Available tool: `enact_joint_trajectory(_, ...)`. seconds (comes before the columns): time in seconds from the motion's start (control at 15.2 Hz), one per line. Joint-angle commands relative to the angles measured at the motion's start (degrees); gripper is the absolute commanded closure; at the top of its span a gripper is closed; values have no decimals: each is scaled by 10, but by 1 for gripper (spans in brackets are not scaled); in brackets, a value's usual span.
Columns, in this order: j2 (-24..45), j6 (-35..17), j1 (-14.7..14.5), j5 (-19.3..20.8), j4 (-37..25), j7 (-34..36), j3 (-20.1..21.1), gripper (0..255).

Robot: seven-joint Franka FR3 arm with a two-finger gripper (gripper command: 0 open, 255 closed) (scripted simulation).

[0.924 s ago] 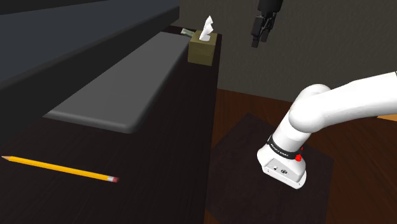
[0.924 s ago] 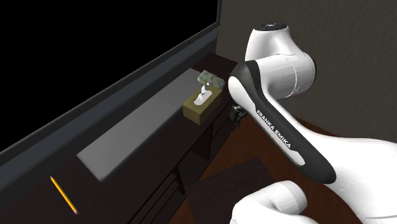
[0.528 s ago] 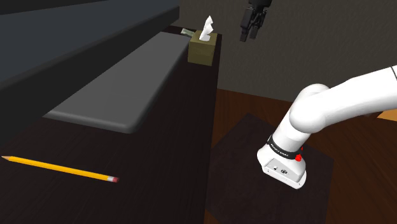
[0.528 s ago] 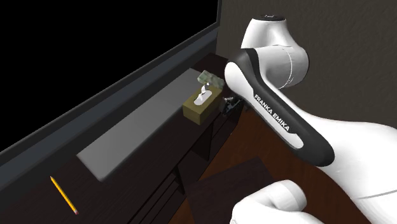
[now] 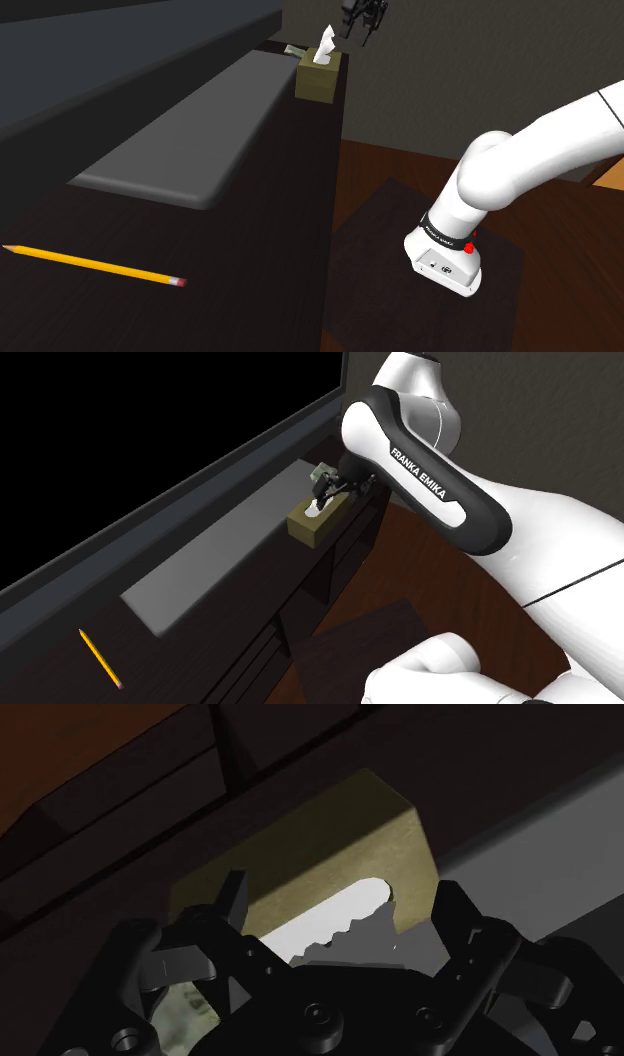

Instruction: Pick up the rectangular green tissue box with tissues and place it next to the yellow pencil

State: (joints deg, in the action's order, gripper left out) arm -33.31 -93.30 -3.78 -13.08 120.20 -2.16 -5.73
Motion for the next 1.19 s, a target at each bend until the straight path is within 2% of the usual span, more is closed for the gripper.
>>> enact_joint_trajectory(0.0,23,-18,-8,-33,-24,0,-8,0)
enact_joint_trajectory(0.13,35,-26,-13,-50,-37,0,-11,0)
enact_joint_trajectory(0.59,32,-84,-16,-57,21,-2,3,0)
enact_joint_trajectory(1.12,32,-84,-16,-57,21,-2,3,0)
